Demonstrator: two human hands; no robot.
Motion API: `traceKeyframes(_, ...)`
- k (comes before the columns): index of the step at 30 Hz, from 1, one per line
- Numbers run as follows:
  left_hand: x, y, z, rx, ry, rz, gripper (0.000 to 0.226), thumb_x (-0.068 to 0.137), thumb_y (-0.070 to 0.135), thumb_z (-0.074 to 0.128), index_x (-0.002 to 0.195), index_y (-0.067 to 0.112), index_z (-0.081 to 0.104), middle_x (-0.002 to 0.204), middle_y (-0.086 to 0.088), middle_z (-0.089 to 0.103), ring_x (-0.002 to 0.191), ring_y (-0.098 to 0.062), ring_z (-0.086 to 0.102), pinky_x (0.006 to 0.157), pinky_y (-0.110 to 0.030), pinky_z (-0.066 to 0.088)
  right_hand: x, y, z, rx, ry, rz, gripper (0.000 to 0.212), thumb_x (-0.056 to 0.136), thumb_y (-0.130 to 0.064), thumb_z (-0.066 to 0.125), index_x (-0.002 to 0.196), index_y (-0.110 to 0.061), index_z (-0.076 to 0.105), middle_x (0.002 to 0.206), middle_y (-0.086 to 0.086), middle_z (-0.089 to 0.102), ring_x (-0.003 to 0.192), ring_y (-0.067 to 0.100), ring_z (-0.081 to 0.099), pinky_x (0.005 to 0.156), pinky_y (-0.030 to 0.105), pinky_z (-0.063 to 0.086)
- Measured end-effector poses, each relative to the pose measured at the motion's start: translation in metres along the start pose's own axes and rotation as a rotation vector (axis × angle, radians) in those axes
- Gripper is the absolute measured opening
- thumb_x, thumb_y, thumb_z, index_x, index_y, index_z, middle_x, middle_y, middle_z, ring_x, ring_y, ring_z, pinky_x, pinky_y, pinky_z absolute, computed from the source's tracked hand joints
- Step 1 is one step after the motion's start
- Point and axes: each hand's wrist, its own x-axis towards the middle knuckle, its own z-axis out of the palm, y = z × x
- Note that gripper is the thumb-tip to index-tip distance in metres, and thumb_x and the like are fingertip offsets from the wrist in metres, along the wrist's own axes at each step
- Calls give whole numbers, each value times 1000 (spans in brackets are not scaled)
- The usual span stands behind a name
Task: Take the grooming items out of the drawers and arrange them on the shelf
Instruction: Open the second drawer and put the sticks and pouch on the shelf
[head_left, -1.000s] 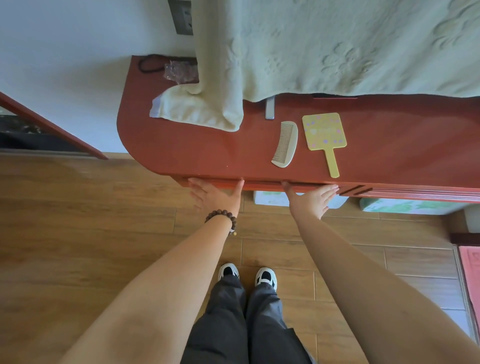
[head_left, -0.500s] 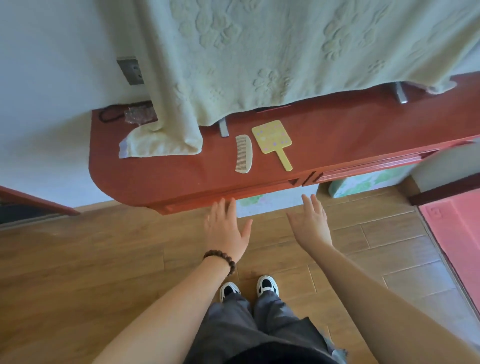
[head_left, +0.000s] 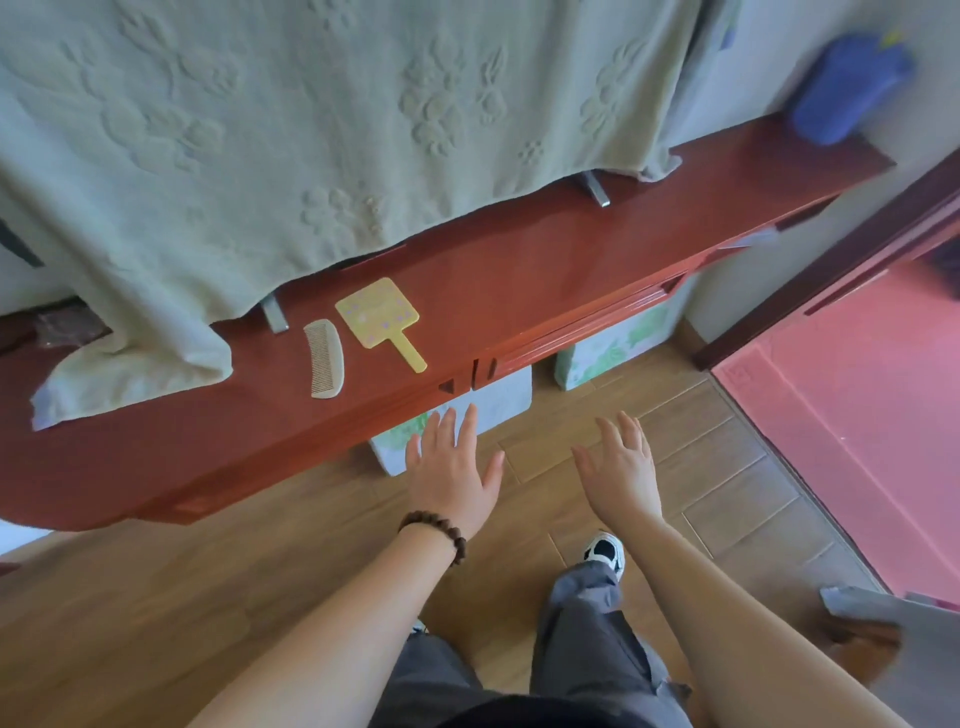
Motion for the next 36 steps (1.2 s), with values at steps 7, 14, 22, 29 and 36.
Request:
traceKeyframes(7,45,71,37,33,32,-149,64,96,54,34,150,23,20,156,-5,26,146,-24,17,118,-47,17,92,53,-24,33,-109,-84,55,96,-39,46,145,-17,33,158,8,16,147,23,5,119,42,16)
traceKeyframes(14,97,163,81,-24,30,-426,63,95,56,33,148,23,27,154,-6,31,145,-24,21,117,-46,22,197,105,-77,-1,-235,-223,55,95,-36,47,144,-15,33,157,10,17,146,25,9,117,41,18)
traceKeyframes(22,158,196,96,-847,80,-869,52,97,45,43,138,13,45,146,-5,45,133,-23,42,109,-37,36,277,123,-86,136,-326,-176,52,95,-40,49,140,-16,41,146,10,36,134,27,34,108,40,32)
traceKeyframes(29,205,172,114,-1774,141,-1200,54,95,54,43,131,14,48,139,-6,50,118,-21,53,88,-41,47,334,111,-51,906,-560,500,41,98,-40,42,130,-16,49,126,5,55,111,22,55,91,38,45)
traceKeyframes(36,225,159,143,-2256,489,-1083,89,79,75,45,142,11,34,137,-12,48,124,-24,52,101,-47,44,367,114,-23,1379,-610,646,66,95,-56,37,142,-10,35,138,10,49,128,23,49,98,48,41)
